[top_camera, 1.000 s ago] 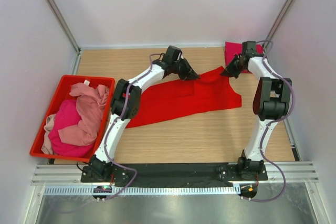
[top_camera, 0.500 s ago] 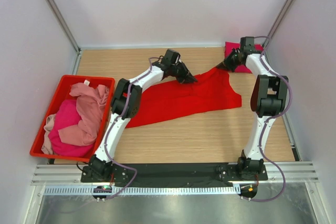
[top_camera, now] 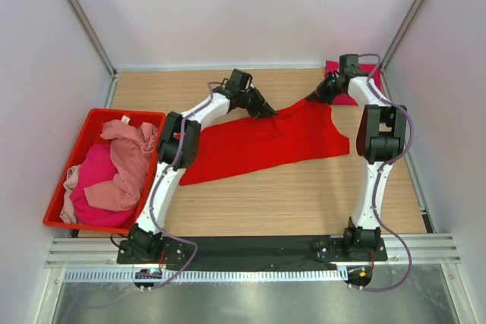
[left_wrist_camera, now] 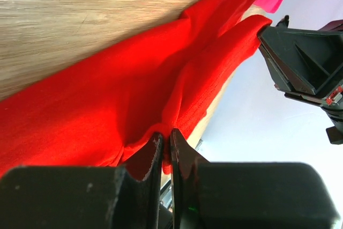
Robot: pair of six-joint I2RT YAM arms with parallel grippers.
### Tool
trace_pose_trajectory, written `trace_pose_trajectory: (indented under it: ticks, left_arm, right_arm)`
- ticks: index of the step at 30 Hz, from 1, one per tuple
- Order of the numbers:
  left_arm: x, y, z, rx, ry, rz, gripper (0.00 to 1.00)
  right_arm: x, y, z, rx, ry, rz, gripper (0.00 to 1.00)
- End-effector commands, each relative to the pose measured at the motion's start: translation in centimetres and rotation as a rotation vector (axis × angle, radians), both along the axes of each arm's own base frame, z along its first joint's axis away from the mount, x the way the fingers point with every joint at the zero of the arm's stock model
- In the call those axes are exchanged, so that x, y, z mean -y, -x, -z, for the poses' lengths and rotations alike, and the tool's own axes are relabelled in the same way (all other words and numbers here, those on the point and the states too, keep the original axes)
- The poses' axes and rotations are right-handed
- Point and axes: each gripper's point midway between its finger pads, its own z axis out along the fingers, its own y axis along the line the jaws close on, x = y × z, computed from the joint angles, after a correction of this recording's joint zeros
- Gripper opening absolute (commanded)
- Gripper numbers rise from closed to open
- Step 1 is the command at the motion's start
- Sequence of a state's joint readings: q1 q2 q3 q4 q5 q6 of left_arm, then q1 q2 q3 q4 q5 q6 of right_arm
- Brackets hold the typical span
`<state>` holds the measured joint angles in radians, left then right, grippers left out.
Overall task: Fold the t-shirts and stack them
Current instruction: Fold the tshirt
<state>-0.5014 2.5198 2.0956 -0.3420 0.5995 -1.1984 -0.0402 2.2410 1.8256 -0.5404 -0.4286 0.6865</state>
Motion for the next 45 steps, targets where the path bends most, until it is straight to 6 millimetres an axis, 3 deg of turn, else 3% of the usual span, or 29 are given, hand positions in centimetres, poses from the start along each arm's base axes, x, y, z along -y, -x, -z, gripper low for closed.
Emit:
trace_pose_trajectory:
  ticks: [1,11,19,34,39,42,43,44,45]
  left_arm:
    - [0.2,0.9,-0.7,-0.019,0.03,0.041,0.1]
    - [0.1,2.4,0.2,-0.06,0.02,0.08,0.1]
    - [1.1,4.0,0.2,-0.06,0.015,0.122,0.09]
    - [1.0,6.8,0.8,-0.074,-0.043,0.17,0.09]
    - [1.3,7.4,0.8,-0.073,-0.049,0.189,0.11]
    - [1.2,7.5,1.3,-0.078,-0.061,0.196,0.17]
    - [1.2,7.4,1.6,-0.076,-0.065,0.2,0.24]
    - [1.1,7.5,1.7,-0.08,-0.073,0.205,0.29]
    - [1.1,7.5,1.6,-0.076,-0.076,0.211,0.32]
  right_arm:
    - [0.2,-0.7,-2.9,0.067,0.03,-0.017,0.01]
    - [1.7,2.5,-2.4,-0.028,0.117,-0.013,0.01]
    - [2.2,4.4,-3.7,-0.02,0.128,-0.018,0.01]
    - [4.4,8.1,-1.5,-0.118,0.176,0.009,0.01]
    - [5.0,8.3,-0.7,-0.116,0.186,0.022,0.01]
    - [5.3,8.3,0.5,-0.127,0.202,0.008,0.01]
    - [5.3,8.2,0.6,-0.123,0.202,0.002,0.02]
    - [5.2,8.0,1.0,-0.121,0.201,-0.006,0.05]
    - [5.4,7.7,1.0,-0.108,0.205,-0.008,0.19]
